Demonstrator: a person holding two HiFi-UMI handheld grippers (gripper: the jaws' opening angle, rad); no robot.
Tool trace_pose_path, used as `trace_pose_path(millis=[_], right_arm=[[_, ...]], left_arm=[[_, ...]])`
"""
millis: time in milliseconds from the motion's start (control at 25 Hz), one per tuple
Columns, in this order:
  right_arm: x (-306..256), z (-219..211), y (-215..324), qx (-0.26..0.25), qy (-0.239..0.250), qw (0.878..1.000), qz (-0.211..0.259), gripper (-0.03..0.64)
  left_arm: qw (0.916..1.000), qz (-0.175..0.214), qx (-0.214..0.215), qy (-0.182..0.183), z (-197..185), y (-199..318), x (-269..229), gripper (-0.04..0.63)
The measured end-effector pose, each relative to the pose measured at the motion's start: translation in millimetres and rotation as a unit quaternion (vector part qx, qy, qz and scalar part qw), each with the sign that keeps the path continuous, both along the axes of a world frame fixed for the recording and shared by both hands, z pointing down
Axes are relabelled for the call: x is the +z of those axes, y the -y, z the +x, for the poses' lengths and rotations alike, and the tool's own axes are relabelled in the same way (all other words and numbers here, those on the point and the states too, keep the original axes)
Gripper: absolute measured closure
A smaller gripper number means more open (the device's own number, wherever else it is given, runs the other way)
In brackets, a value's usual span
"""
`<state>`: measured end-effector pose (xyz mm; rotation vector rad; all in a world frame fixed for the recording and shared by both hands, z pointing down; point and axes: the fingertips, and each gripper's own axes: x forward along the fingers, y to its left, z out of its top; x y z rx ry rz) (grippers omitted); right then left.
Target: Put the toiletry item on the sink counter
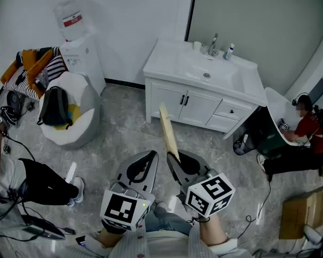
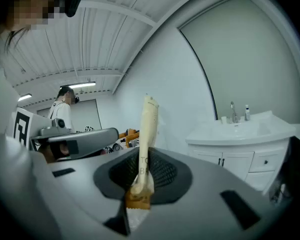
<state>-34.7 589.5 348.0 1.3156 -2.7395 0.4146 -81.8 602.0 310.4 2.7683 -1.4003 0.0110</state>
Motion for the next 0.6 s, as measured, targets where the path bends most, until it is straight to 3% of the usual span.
trace_pose_path(millis=[600], right_arm=[[6,29,-18,0.008,0.022,1.000,-0.007,0.560]], left_arm=[[0.9999,-0.002,-0.012,0.011,15,-17,4,0.578]])
